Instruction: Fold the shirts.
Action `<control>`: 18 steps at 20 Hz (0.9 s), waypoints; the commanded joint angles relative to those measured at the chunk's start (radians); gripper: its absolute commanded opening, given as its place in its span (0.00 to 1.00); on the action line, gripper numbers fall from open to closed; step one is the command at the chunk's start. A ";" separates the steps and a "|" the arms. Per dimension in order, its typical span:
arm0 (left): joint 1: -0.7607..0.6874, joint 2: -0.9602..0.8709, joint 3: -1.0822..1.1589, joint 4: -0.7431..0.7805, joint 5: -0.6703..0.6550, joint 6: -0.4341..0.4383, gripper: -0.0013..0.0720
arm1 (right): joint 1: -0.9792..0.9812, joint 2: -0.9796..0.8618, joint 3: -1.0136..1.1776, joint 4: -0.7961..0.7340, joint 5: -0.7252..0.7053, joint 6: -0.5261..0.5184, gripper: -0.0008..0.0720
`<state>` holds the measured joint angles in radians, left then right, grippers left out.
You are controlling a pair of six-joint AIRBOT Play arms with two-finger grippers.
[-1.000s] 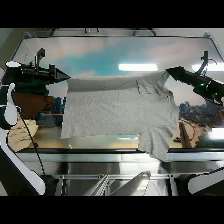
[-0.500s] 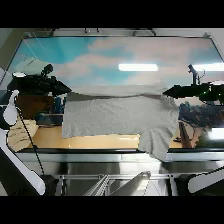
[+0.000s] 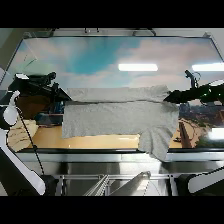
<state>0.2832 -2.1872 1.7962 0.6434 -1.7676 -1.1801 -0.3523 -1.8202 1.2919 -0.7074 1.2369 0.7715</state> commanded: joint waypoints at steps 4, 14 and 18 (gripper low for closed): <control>0.023 0.003 0.068 0.018 -0.092 -0.144 0.42 | -0.049 0.083 0.002 -0.031 0.032 0.084 0.39; 0.232 0.467 -0.297 0.248 0.063 -0.120 0.42 | -0.182 0.560 -0.409 -0.261 0.095 0.537 0.38; 0.305 0.678 -0.647 0.246 0.231 -0.047 0.42 | -0.182 0.669 -0.644 -0.348 0.042 0.639 0.74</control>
<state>0.5365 -1.6497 1.3685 0.8516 -1.6573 -1.2694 -0.5293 -1.2324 0.8082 -0.9791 1.3090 1.2869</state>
